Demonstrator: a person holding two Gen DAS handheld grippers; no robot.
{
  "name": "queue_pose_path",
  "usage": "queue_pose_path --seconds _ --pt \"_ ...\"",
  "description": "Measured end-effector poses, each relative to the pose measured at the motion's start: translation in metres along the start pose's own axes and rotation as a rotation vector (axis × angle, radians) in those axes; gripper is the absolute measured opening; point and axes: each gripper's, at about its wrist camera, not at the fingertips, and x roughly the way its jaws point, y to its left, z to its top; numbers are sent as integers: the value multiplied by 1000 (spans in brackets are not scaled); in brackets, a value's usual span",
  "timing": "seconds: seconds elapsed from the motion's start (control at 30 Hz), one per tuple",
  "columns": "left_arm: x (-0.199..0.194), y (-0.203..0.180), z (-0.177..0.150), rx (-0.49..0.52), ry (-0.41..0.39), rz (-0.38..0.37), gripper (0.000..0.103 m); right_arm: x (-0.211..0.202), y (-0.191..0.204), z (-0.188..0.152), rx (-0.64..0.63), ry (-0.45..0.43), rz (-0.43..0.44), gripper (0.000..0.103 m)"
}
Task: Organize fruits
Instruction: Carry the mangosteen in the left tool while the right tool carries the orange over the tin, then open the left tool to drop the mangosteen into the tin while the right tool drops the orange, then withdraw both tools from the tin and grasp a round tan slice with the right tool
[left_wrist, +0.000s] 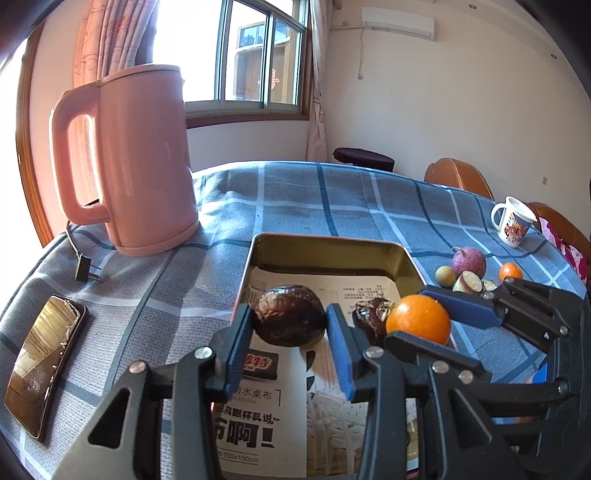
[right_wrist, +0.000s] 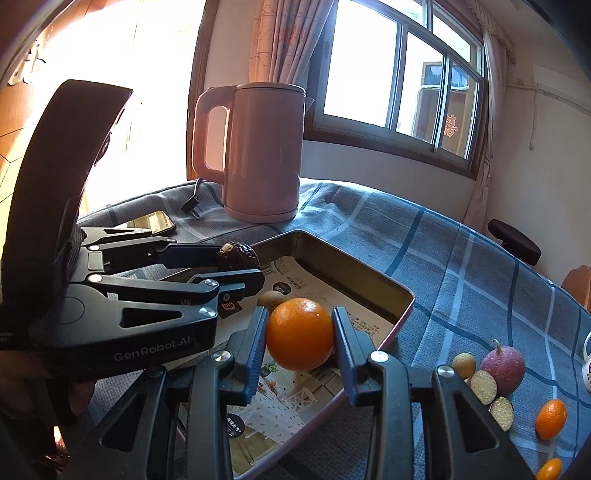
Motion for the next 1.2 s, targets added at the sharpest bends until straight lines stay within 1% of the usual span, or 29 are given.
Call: queue_pose_path --seconds 0.4,0.43,0.47,0.5,0.53,0.57,0.63,0.7,0.73,0.77,0.87,0.93,1.03,1.13,1.2 --pt "3 0 0 2 16 13 43 13 1 0 -5 65 1 38" --pt "3 0 0 3 16 15 44 13 1 0 -5 67 0 40" --pt "3 -1 0 6 14 19 44 13 1 0 -5 67 -5 47" --pt "2 -1 0 10 11 24 45 12 1 0 -2 65 -9 57" --pt "1 -1 0 9 5 27 47 11 0 0 0 60 -14 61" --pt "1 0 0 4 1 28 50 10 0 0 3 54 -16 61" --pt "-1 1 0 -3 -5 24 54 7 -1 -1 5 45 -24 61" --pt "-5 -1 0 -7 -28 25 64 2 -3 -2 2 38 -54 61" --pt "-7 -1 0 -13 -43 26 71 -1 -6 -4 1 37 -70 61" --pt "-10 -3 0 -21 -58 21 75 -4 -10 -6 7 40 -82 61" --pt "-15 -12 2 -22 -83 -17 75 -16 -29 -15 34 47 -134 61" --pt "-18 -23 3 -9 -99 -29 76 -28 -46 -22 60 43 -169 62" --pt "-19 -39 4 -1 -110 -58 80 -41 -79 -33 122 74 -255 62" --pt "-18 -58 4 32 -112 -73 80 -56 -110 -44 208 74 -261 62" --pt "-17 -70 4 55 -111 -77 80 -61 -123 -50 232 80 -281 62"
